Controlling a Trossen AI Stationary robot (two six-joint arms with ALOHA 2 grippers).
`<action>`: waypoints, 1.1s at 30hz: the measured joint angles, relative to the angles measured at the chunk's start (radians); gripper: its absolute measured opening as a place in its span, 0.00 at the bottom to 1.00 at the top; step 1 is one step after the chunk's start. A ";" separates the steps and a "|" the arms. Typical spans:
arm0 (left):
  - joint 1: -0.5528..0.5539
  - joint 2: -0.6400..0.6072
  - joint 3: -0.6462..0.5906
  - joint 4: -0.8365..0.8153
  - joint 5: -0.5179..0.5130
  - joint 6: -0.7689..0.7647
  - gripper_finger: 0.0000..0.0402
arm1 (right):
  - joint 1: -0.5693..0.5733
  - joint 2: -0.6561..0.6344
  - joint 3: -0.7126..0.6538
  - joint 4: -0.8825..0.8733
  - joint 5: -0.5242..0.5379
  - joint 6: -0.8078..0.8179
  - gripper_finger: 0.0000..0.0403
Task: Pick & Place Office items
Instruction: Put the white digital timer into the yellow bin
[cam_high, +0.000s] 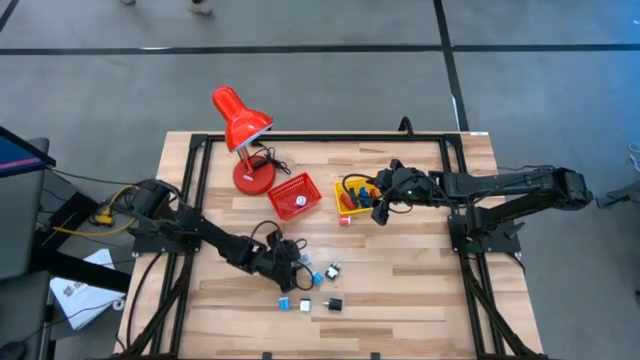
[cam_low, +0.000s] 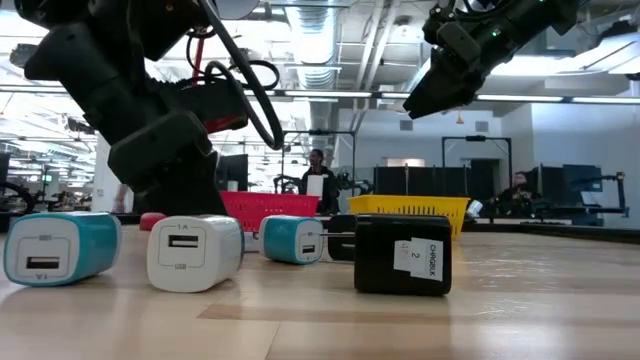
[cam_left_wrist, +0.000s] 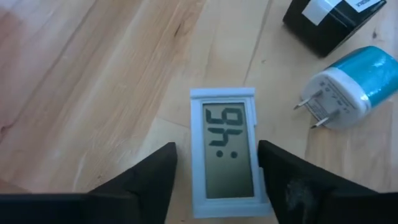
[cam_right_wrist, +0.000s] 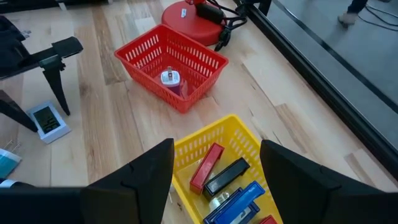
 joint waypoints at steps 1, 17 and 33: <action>0.000 0.000 0.000 -0.001 0.000 -0.001 0.51 | 0.000 0.000 0.000 0.000 0.000 0.000 0.58; 0.011 -0.045 -0.006 0.032 0.060 -0.012 0.40 | 0.004 0.000 0.000 0.000 -0.007 -0.003 0.58; 0.252 -0.381 -0.004 0.072 0.300 -0.544 0.39 | 0.183 0.026 0.027 0.181 -0.083 -0.352 0.56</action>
